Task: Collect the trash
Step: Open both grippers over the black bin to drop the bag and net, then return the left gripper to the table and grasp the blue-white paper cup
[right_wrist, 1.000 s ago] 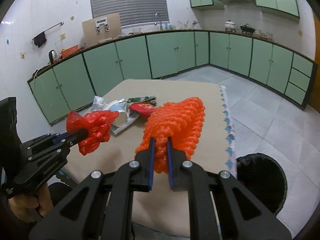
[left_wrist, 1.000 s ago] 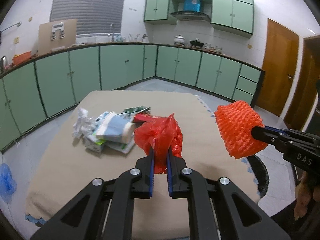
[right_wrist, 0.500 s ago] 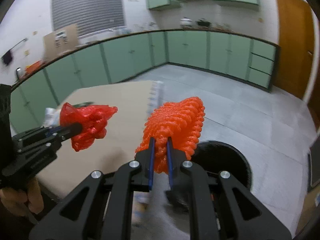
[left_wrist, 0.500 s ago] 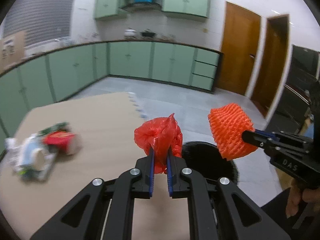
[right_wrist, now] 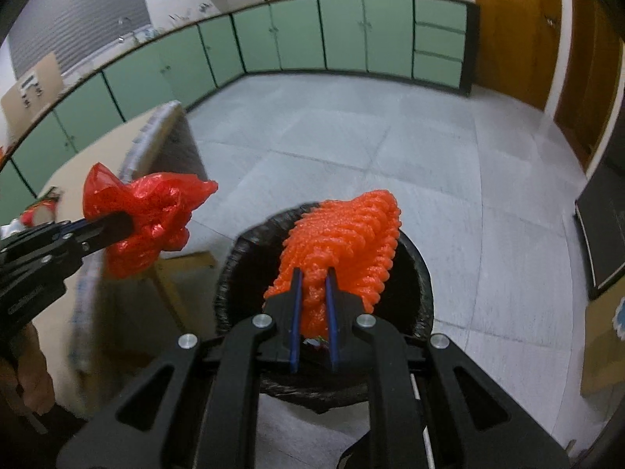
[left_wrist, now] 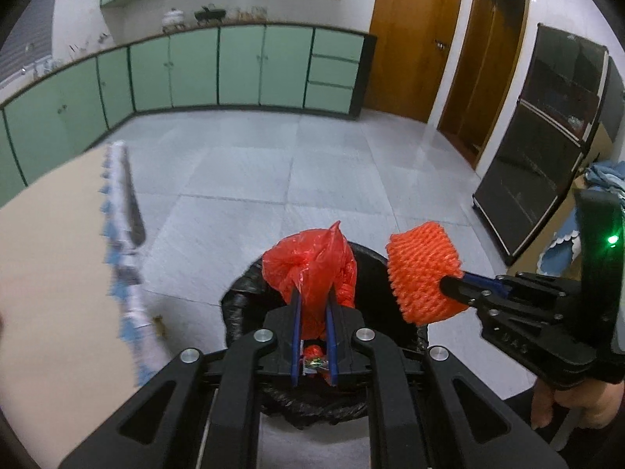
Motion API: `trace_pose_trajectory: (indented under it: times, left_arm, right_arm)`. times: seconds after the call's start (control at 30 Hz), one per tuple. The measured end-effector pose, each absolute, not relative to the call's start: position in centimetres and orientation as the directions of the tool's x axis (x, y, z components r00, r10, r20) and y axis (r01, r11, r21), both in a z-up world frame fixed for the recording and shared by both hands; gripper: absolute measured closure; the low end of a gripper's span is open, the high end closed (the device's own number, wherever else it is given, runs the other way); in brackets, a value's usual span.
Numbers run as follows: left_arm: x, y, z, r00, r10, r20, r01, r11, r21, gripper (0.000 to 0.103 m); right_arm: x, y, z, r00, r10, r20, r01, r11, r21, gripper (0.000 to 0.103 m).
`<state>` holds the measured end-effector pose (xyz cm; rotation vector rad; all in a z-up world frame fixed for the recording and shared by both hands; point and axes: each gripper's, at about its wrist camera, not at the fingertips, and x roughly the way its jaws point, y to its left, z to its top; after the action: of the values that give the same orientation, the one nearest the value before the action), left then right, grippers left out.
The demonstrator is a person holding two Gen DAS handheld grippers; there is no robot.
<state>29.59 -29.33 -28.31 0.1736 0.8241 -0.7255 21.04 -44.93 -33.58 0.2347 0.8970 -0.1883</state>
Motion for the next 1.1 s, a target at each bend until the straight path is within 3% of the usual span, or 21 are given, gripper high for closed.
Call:
trace_pose_trajectory:
  times: [0.1, 0.2, 0.5, 0.63, 0.83, 0.97, 1.1]
  left_arm:
    - [30.9, -31.1, -30.2, 0.423, -0.501, -0.755, 0.65, 0.748, -0.132, 0.089]
    - [31.9, -32.1, -31.5, 0.402, -0.483, -0.778, 0.643, 0.754, -0.136, 0.078]
    - [31.4, -30.4, -30.0, 0.461, -0.47, -0.753, 0.612, 0.783, -0.114, 0.075]
    - [30.1, -25.2, -27.7, 0.565, -0.428, -0.706, 0.527, 0.845, -0.091, 0.057]
    - [28.2, -14.4, -24.1, 0.766, -0.217, -0.605, 0.297, 0.954, 0.034, 0.05]
    - [26.7, -6.7, -22.7, 0.849, -0.034, -0.527, 0.088, 0.993, 0.078, 0.037]
    - [26.1, -1.3, -22.6, 0.863, 0.083, -0.498, -0.045, 0.995, 0.087, 0.031]
  right_arm:
    - [22.4, -45.9, -35.2, 0.573, -0.045, -0.818, 0.278, 0.95, 0.143, 0.088]
    - [22.6, -46.3, -35.4, 0.572, -0.048, -0.819, 0.307, 0.938, 0.16, 0.078]
    - [21.2, -46.5, -33.9, 0.605, -0.07, -0.793, 0.315, 0.936, 0.158, 0.066]
    - [21.0, -44.7, -31.8, 0.65, -0.04, -0.759, 0.25, 0.954, 0.164, 0.061]
    - [22.5, -37.1, -27.9, 0.737, 0.064, -0.673, 0.055, 0.986, 0.155, 0.034]
    - [24.5, -30.9, -26.4, 0.748, 0.155, -0.646, -0.086, 0.987, 0.137, 0.031]
    - [26.6, -24.9, -25.5, 0.733, 0.247, -0.634, -0.207, 0.968, 0.138, 0.031]
